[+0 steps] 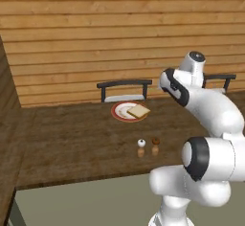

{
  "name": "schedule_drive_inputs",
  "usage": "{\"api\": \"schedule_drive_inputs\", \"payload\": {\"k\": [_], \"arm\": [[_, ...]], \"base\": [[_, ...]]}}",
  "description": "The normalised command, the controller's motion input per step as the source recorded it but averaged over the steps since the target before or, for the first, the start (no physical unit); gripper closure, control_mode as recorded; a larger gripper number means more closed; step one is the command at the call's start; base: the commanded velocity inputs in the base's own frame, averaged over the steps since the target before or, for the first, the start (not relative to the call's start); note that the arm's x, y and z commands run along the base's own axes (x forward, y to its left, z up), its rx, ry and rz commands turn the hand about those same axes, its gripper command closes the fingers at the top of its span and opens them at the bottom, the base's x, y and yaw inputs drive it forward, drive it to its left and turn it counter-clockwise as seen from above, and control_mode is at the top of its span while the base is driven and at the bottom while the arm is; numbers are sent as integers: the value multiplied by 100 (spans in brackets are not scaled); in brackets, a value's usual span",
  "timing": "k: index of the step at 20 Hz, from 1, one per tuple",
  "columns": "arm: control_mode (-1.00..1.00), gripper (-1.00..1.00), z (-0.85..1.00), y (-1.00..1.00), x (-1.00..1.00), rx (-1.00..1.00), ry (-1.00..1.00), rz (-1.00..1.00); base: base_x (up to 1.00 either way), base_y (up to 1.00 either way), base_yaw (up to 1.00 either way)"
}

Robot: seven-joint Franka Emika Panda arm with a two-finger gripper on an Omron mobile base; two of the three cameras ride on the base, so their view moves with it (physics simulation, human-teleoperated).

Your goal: Start the toaster. Once the lever pops up, take the bread to the plate on the dining counter.

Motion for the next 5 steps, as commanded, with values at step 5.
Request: {"api": "schedule_drive_inputs", "payload": {"k": [5], "arm": [[-100, -100, 36, -7, -95, -4, 0, -15]], "base": [[0, 0, 0]]}}
